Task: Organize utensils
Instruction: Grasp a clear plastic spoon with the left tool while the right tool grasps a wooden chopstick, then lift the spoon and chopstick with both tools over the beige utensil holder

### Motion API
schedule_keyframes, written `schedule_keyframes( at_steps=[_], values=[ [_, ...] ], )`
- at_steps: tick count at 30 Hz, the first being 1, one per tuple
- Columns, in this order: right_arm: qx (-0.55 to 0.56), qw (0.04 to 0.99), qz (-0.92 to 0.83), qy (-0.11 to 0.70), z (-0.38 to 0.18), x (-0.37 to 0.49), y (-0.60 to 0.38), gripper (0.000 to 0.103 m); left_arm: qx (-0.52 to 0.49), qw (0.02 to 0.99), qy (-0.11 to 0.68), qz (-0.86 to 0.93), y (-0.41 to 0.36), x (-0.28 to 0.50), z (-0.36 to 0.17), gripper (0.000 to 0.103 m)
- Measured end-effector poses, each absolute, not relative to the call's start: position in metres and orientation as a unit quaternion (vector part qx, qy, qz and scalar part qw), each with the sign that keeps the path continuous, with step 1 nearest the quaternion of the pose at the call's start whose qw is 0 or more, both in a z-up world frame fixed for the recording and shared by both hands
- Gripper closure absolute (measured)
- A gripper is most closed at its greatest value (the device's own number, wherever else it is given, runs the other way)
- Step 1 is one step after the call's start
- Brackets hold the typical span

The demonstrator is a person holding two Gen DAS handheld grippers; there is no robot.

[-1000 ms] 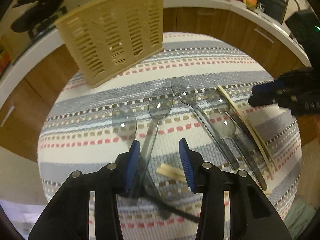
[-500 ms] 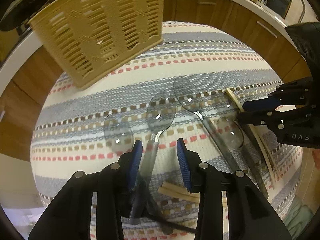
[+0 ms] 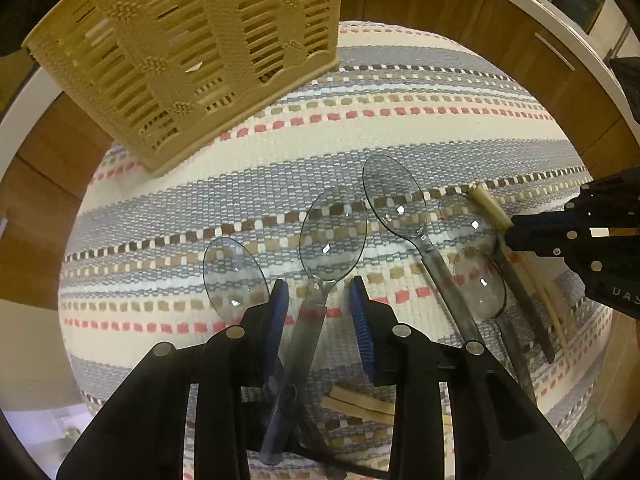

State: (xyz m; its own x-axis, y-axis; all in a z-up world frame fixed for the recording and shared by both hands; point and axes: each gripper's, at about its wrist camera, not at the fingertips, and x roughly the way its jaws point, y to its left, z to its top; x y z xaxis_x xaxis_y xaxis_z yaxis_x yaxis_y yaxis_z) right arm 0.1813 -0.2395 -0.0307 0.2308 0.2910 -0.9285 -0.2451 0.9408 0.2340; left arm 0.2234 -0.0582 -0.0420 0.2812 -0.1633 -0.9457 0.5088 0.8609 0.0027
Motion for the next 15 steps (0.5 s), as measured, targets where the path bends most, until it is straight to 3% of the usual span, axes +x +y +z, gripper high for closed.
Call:
schedule_keyframes(
  at_steps=[2,5,10,15],
  values=[
    [0.029,0.785,0.179,0.592,-0.028,0.179,-0.244,0.1,0.159,0.785,0.56,-0.211,-0.06,0.224,-0.042,0.074],
    [0.028,0.791,0.179,0.584,-0.023,0.178,-0.249,0.1,0.156,0.793,0.555,-0.198,-0.061,0.226,-0.041,0.094],
    [0.033,0.808,0.192,0.556,-0.005,0.173,-0.258,0.1,0.094,0.812,0.533,-0.216,-0.055,0.222,-0.033,0.094],
    [0.034,0.846,0.204,0.492,0.03,0.167,-0.263,0.1,-0.028,0.861,0.447,-0.239,-0.026,0.211,0.015,0.094]
  ],
)
